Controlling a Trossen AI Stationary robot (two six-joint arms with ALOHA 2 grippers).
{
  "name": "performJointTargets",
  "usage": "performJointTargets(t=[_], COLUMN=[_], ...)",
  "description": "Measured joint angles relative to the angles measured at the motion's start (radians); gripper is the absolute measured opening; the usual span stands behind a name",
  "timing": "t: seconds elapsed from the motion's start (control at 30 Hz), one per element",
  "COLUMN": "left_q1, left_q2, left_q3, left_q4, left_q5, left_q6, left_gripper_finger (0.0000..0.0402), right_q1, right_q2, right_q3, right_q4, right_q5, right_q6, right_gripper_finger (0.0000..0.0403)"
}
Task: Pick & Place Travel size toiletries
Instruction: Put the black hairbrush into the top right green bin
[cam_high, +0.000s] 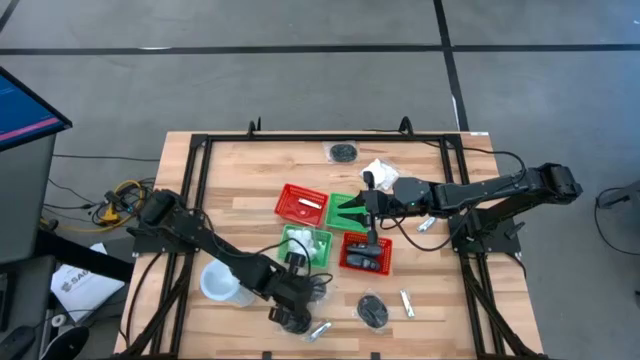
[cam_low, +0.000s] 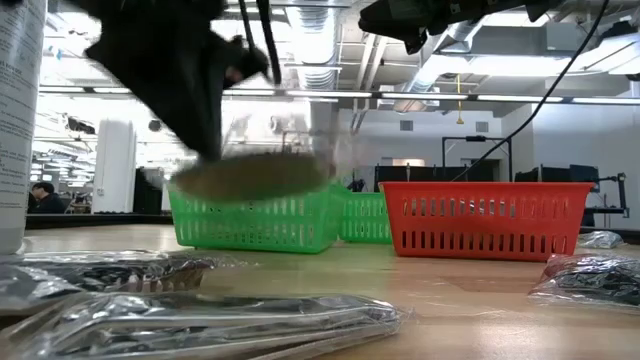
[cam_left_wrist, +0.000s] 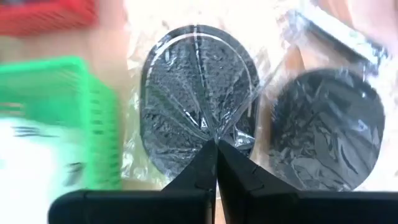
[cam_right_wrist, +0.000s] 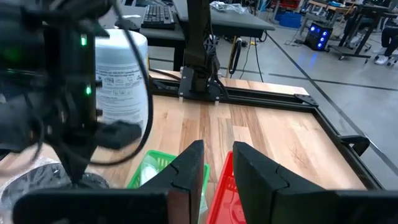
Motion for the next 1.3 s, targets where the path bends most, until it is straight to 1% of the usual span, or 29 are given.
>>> performJointTargets(t=[0.17, 0.4, 0.5, 0.77, 0.97, 1.07, 1.2, 1.3], left_q1=[-0.007, -0.007, -0.001, 0.028, 0.028, 0.028, 0.028, 0.028], left_q2=[-0.102, -0.244, -0.294, -0.391, -0.422, -0.423, -0.423, -0.423], left_q3=[0.000, 0.000, 0.000, 0.001, 0.001, 0.001, 0.001, 0.001], left_q4=[0.006, 0.021, 0.026, 0.028, 0.052, 0.067, 0.071, 0.087], left_q5=[-0.072, -0.252, -0.308, -0.324, -0.321, -0.299, -0.295, -0.292], left_q6=[-0.020, -0.020, -0.019, 0.000, 0.039, 0.043, 0.043, 0.062], left_gripper_finger=[0.0000, 0.0000, 0.0000, 0.0000, 0.0000, 0.0000, 0.0000, 0.0000], right_q1=[0.000, 0.000, 0.000, 0.001, 0.002, 0.010, 0.032, 0.052], right_q2=[0.000, 0.000, 0.000, 0.000, 0.000, 0.000, 0.000, 0.000], right_q3=[0.000, 0.000, 0.000, 0.000, 0.000, 0.000, 0.000, 0.000], right_q4=[0.000, 0.000, 0.000, 0.001, 0.015, 0.057, 0.119, 0.134], right_q5=[0.000, 0.000, 0.000, 0.000, -0.005, -0.065, -0.206, -0.220], right_q6=[0.000, 0.000, 0.000, 0.000, -0.014, -0.050, -0.105, -0.123], right_gripper_finger=[0.0077, 0.0077, 0.0077, 0.0077, 0.0077, 0.0077, 0.0077, 0.0077])
